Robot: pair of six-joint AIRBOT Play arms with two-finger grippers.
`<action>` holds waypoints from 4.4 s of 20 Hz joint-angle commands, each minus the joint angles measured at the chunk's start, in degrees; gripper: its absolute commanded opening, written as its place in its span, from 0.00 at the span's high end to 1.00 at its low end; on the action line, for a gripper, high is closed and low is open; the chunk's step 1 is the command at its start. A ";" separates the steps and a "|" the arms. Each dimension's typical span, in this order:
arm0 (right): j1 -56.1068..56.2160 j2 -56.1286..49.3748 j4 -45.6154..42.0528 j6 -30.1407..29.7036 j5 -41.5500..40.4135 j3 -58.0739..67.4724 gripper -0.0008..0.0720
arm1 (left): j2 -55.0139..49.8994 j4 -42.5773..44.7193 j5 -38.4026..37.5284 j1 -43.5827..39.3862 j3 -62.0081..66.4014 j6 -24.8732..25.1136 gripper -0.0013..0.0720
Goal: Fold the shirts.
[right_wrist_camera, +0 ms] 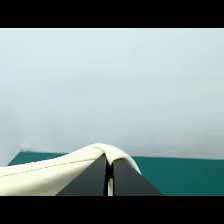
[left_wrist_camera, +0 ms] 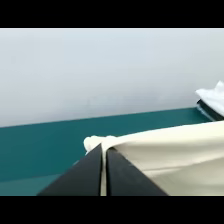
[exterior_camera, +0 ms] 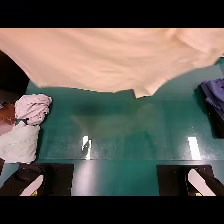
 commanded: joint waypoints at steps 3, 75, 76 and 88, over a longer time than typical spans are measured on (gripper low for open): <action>-11.82 10.05 -0.17 -0.33 -1.22 0.02 0.96 | -0.04 -8.83 2.47 0.02 7.30 0.02 0.95; 5.16 -16.13 -22.12 5.14 26.67 -25.73 0.57 | -28.57 -24.76 3.93 15.10 -68.04 17.70 0.17; 5.16 -16.11 -22.10 5.14 27.17 -25.73 0.57 | -28.57 -24.96 3.80 14.93 -68.19 18.12 0.17; -4.00 -9.68 -22.73 5.20 29.75 -47.74 0.51 | -28.44 -25.24 0.70 14.95 -60.96 18.08 0.95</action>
